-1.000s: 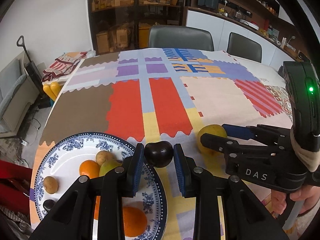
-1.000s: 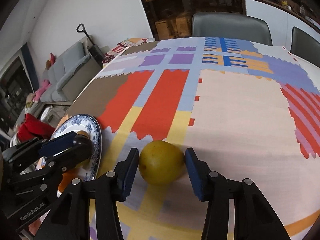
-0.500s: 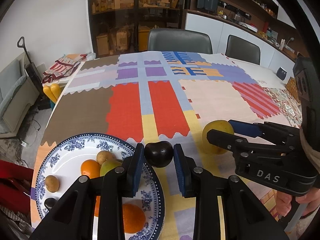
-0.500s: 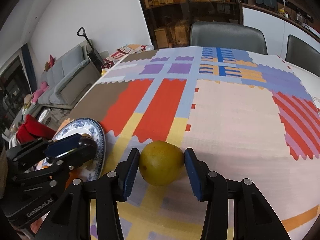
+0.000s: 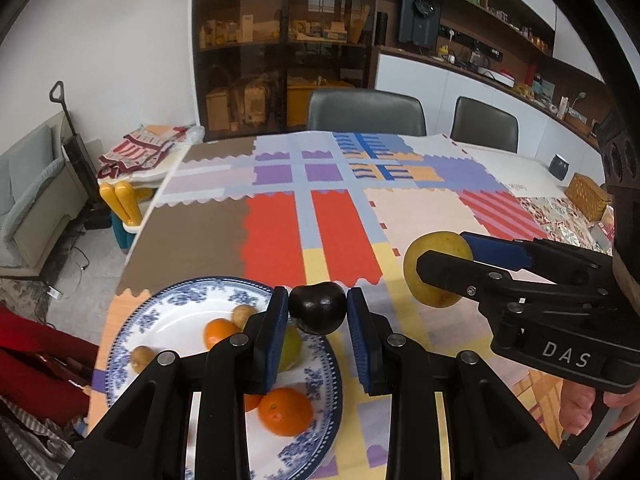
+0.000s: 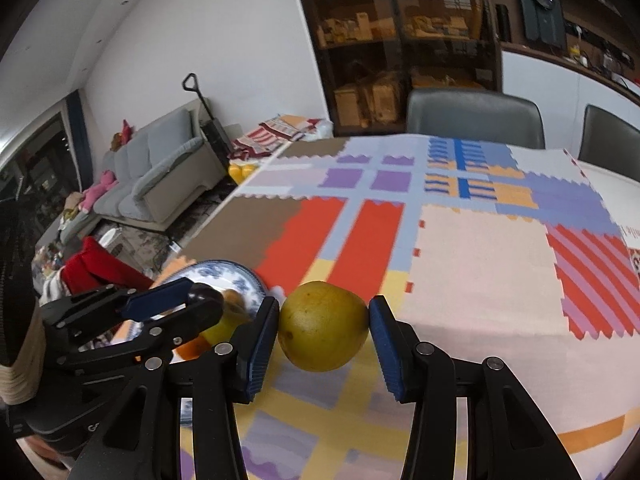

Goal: Organize fruits

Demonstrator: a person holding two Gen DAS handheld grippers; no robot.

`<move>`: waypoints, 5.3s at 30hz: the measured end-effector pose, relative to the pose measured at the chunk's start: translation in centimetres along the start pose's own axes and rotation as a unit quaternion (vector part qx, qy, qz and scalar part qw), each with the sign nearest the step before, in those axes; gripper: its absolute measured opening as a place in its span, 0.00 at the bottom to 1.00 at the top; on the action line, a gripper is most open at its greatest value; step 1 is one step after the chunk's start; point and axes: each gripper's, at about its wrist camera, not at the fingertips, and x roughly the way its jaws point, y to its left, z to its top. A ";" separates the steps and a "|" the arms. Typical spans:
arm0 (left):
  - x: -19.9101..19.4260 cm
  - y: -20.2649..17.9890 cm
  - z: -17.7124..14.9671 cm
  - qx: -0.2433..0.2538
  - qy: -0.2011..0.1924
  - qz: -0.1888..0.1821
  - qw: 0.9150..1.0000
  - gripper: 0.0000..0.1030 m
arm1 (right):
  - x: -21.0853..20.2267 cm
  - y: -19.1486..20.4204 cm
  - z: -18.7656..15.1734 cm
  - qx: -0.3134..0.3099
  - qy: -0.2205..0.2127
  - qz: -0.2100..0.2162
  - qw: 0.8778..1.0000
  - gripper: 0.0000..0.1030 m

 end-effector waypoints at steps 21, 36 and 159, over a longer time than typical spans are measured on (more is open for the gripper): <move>-5.5 6.7 -2.5 -0.007 -0.022 0.063 0.998 0.29 | -0.3 9.6 0.3 -0.085 0.000 0.049 0.995 0.46; -3.7 10.9 -5.5 0.022 0.025 0.039 0.999 0.29 | 3.4 14.3 -3.1 -0.120 0.066 0.074 0.988 0.46; -22.3 -8.5 -13.9 0.015 -0.119 0.081 0.989 1.00 | -24.8 6.4 -16.6 -0.027 -0.133 -0.132 0.982 0.88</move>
